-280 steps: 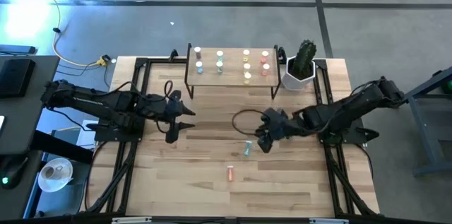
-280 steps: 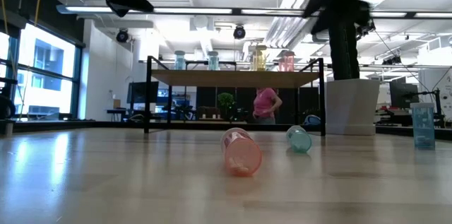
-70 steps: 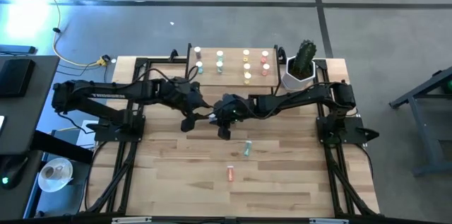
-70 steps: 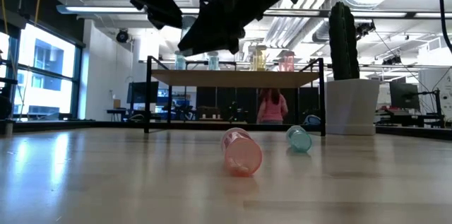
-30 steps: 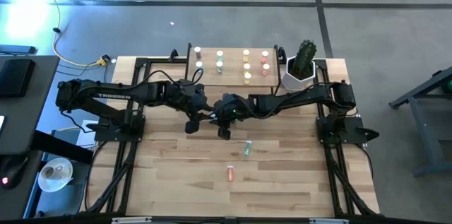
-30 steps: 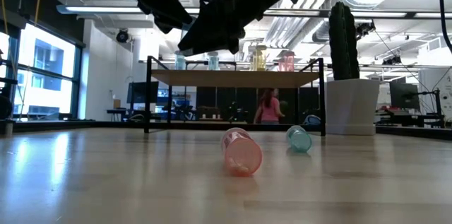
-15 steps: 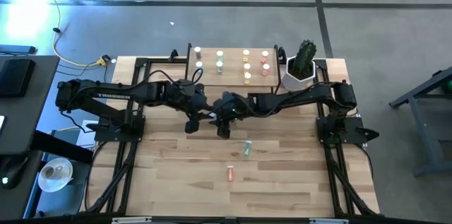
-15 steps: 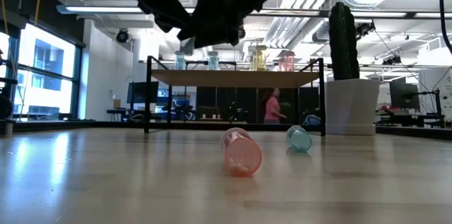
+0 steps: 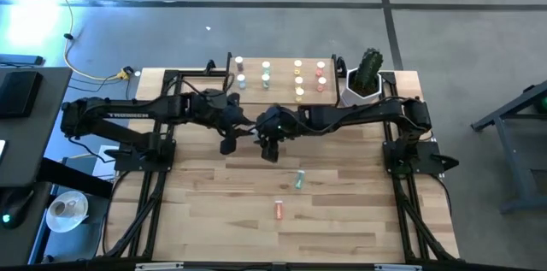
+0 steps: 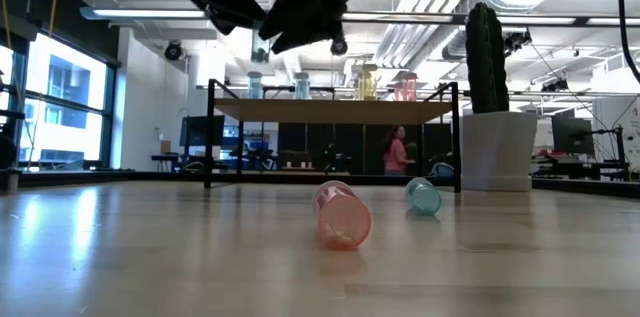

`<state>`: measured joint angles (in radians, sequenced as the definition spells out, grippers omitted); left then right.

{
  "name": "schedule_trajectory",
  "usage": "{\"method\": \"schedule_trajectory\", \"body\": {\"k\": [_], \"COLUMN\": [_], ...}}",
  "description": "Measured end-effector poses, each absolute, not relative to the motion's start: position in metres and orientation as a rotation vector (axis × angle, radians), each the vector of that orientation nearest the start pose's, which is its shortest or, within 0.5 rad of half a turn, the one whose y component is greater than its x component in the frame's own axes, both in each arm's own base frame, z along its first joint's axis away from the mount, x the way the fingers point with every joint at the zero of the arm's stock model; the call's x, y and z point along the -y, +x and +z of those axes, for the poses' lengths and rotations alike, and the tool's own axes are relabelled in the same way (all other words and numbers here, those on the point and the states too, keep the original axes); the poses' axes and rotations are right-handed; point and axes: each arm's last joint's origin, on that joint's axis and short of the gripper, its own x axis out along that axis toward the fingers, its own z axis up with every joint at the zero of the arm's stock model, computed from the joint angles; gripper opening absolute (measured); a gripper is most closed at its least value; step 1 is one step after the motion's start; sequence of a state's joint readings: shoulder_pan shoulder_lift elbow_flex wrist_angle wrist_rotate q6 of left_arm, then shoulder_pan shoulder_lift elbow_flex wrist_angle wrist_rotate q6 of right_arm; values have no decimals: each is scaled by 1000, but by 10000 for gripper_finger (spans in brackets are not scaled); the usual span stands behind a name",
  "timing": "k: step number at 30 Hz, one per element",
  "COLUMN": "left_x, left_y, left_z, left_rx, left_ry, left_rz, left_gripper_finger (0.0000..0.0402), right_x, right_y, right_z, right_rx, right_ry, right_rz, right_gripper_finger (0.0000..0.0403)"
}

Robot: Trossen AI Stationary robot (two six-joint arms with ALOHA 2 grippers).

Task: Pick and place medicine bottles onto shelf by color
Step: Put the right blue pill bottle on the shelf aligned with the other blue pill bottles

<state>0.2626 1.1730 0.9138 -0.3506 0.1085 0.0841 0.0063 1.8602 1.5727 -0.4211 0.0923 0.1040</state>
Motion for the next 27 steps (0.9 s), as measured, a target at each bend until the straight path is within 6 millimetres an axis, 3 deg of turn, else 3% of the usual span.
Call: {"method": "schedule_trajectory", "body": {"k": [7, 15, 22, 27], "left_x": [-65, -72, -90, -105], "left_y": [223, 207, 197, 193], "left_z": [298, 309, 312, 309], "left_rx": [-603, -569, -566, -579], "left_ry": [10, 59, 63, 36], "left_rz": [216, 299, 401, 449], "left_gripper_finger": [113, 113, 113, 113], "right_x": [2, 6, 12, 20], "right_y": [422, 417, 405, 399], "right_z": [303, 346, 389, 405], "right_rx": [-681, -679, -662, -658], "right_ry": [-13, -108, -199, -225], "right_rz": [-161, -270, -383, -411], "right_gripper_finger": [209, 209, 209, 209]}}
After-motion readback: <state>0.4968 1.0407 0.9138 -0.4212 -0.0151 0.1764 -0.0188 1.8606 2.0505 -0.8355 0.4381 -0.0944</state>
